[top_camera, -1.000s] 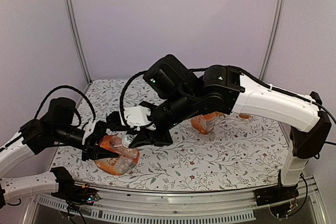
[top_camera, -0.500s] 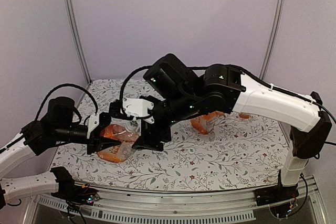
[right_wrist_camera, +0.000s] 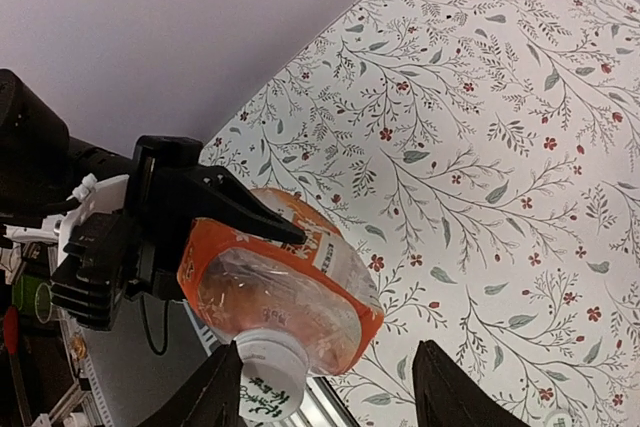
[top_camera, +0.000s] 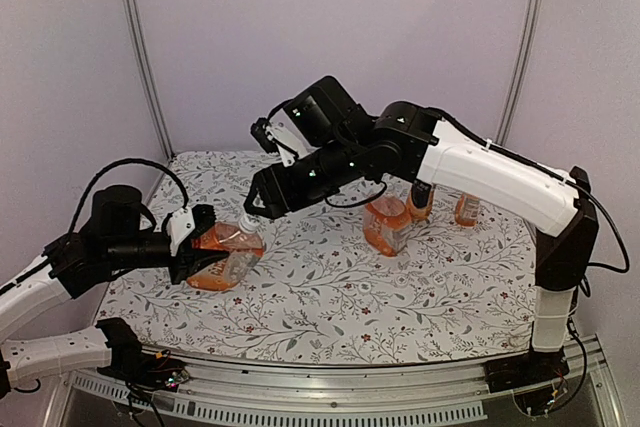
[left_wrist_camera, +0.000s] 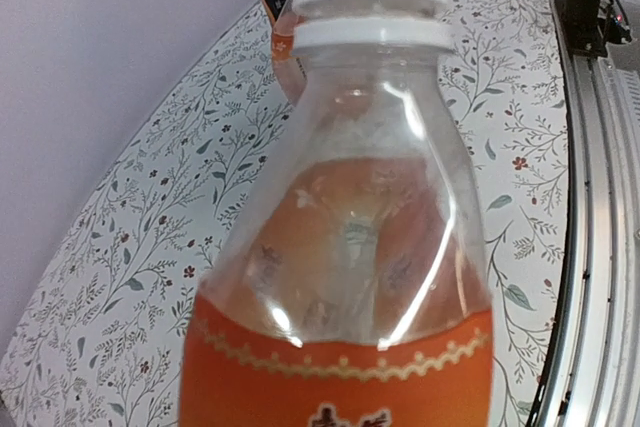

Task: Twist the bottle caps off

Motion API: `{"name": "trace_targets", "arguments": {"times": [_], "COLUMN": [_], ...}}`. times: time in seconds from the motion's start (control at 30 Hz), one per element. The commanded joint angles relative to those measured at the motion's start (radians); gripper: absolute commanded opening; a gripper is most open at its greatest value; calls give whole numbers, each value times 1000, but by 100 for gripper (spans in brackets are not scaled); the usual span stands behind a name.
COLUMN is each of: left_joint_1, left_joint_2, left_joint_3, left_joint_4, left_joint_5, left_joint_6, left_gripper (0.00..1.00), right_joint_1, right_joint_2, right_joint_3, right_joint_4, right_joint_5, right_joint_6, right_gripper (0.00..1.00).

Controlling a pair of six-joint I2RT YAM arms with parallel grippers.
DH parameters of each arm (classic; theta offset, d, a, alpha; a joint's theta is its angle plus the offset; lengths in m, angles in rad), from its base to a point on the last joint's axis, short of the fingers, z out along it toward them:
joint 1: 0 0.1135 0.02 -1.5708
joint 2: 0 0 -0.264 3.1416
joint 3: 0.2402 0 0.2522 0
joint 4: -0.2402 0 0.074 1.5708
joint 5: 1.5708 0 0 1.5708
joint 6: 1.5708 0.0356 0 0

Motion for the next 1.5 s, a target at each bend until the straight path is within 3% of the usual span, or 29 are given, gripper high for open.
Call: {"name": "trace_targets", "arguments": {"times": [0.0,0.2,0.3,0.67,0.73,0.87,1.0,1.13,1.2,1.27,1.3,1.37,1.4,1.47], "left_joint_1": [6,6,6,6,6,6,6,4,4,4,4,4,4,4], "left_joint_2": [-1,1,1,5,3,-2,-4,-5,-7,-6,-5,-3,-4,-4], "left_joint_3": [-18,-24,-26,-25,-24,-18,4,14,15,18,21,23,23,15], "left_joint_4": [37,38,41,46,43,-5,-114,-191,-194,-194,-192,-186,-177,-153], "left_joint_5": [-9,-16,-17,-17,-12,74,238,348,359,351,346,334,323,291], "left_joint_6": [8,17,19,24,25,54,97,125,123,123,123,120,114,98], "left_gripper": [30,31,31,31,31,31,31,31,31,32,32,32,32,32], "right_joint_1": [16,18,19,19,21,68,140,169,172,173,172,172,173,173], "right_joint_2": [21,28,33,55,49,19,-40,-74,-70,-63,-62,-64,-66,-73], "right_joint_3": [24,26,26,46,46,29,-59,-120,-109,-95,-96,-97,-97,-102], "right_joint_4": [2,-9,-30,-69,-83,-144,-199,-225,-227,-216,-206,-182,-168,-133], "right_joint_5": [-58,-119,-124,-204,-219,-198,-189,-108,-86,-77,-71,-40,-18,27], "right_joint_6": [123,117,103,39,-2,-239,-671,-908,-944,-945,-937,-913,-891,-843], "right_gripper": [57,53,47,0,0,0,0,0,0,6,16,52,66,79]}}
